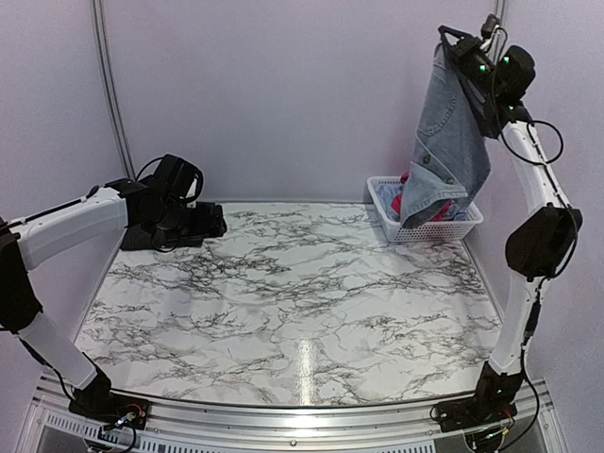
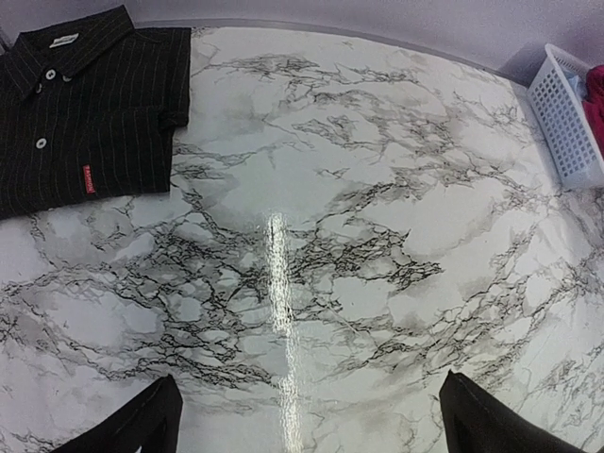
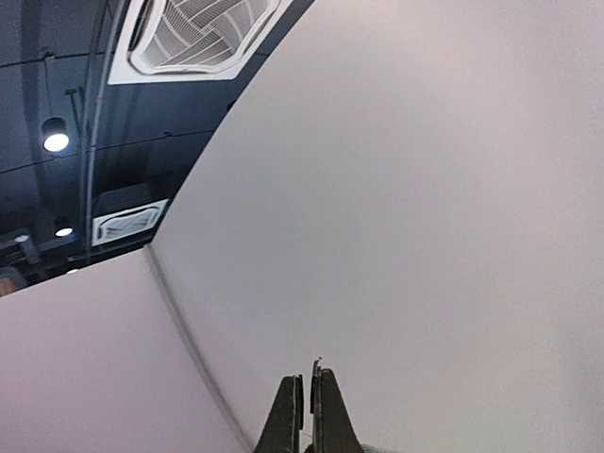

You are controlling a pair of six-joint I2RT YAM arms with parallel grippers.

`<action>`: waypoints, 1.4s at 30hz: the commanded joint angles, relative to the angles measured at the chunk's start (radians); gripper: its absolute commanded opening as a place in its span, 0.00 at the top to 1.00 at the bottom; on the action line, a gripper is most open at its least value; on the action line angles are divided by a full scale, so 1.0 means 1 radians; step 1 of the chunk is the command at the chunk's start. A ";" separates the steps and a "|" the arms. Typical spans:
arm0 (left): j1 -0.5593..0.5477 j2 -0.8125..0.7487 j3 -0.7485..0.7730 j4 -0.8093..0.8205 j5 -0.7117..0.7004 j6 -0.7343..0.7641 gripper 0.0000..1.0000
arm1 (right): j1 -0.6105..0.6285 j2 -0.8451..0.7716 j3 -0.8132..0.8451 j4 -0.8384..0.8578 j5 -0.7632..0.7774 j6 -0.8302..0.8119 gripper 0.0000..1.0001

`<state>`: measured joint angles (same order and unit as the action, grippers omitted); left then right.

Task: Fold and stack the mixed laundry pile
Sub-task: Pick up the crumpled skirt from the bin, then place the crumpled skirt at the center of the board, then pick up the crumpled skirt from the center of the board.

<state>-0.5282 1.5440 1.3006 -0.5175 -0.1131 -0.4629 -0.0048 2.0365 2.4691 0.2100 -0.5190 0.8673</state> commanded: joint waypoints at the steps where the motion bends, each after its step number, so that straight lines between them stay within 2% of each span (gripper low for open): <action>1: 0.016 -0.038 0.018 0.012 -0.002 -0.001 0.01 | 0.158 -0.081 -0.010 0.089 -0.085 0.088 1.00; 4: 0.028 -0.050 0.014 0.017 -0.011 -0.009 0.01 | 0.290 -0.092 -0.011 0.073 -0.129 0.117 1.00; 7: 0.043 -0.076 0.010 0.017 -0.050 -0.018 0.01 | 0.347 -0.140 -0.043 0.066 -0.161 0.174 1.00; 10: 0.070 -0.124 0.002 0.016 -0.103 -0.028 0.01 | 0.306 -0.271 -0.200 0.007 -0.156 0.134 1.00; 12: 0.092 -0.172 -0.015 0.016 -0.139 -0.039 0.01 | 0.219 -0.351 -0.302 -0.202 -0.111 0.006 1.00; 13: 0.105 -0.192 -0.025 0.017 -0.151 -0.043 0.01 | 0.168 -0.377 -0.352 -0.324 -0.086 -0.056 0.82; 15: 0.127 -0.223 -0.046 0.017 -0.160 -0.043 0.01 | 0.110 -0.394 -0.477 -0.533 0.014 -0.224 0.09; 16: 0.134 -0.233 -0.056 0.017 -0.161 -0.040 0.01 | 0.099 -0.384 -0.521 -0.627 0.047 -0.276 0.02; 18: 0.140 -0.245 -0.075 0.016 -0.150 -0.030 0.01 | 0.092 -0.368 -0.632 -0.722 0.042 -0.343 0.01; 22: 0.142 -0.254 -0.120 0.016 -0.061 -0.021 0.01 | 0.095 -0.453 -0.933 -0.585 -0.079 -0.324 0.04; 26: 0.141 -0.260 -0.181 0.033 0.125 0.014 0.01 | 0.127 -0.494 -1.043 -0.604 -0.136 -0.429 0.06; 30: 0.117 -0.266 -0.282 0.077 0.331 0.019 0.01 | 0.195 -0.476 -1.095 -0.693 -0.165 -0.582 0.11; 35: 0.031 -0.284 -0.424 0.144 0.408 -0.034 0.01 | 0.267 -0.398 -1.112 -0.686 -0.186 -0.697 0.19; 42: -0.080 -0.264 -0.595 0.321 0.443 -0.175 0.03 | 0.318 -0.170 -0.956 -0.682 -0.221 -0.825 0.22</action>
<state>-0.5571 1.2892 0.7647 -0.3363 0.2863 -0.5419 0.2897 1.7569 1.4109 -0.4656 -0.7166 0.1543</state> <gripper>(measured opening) 0.972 0.786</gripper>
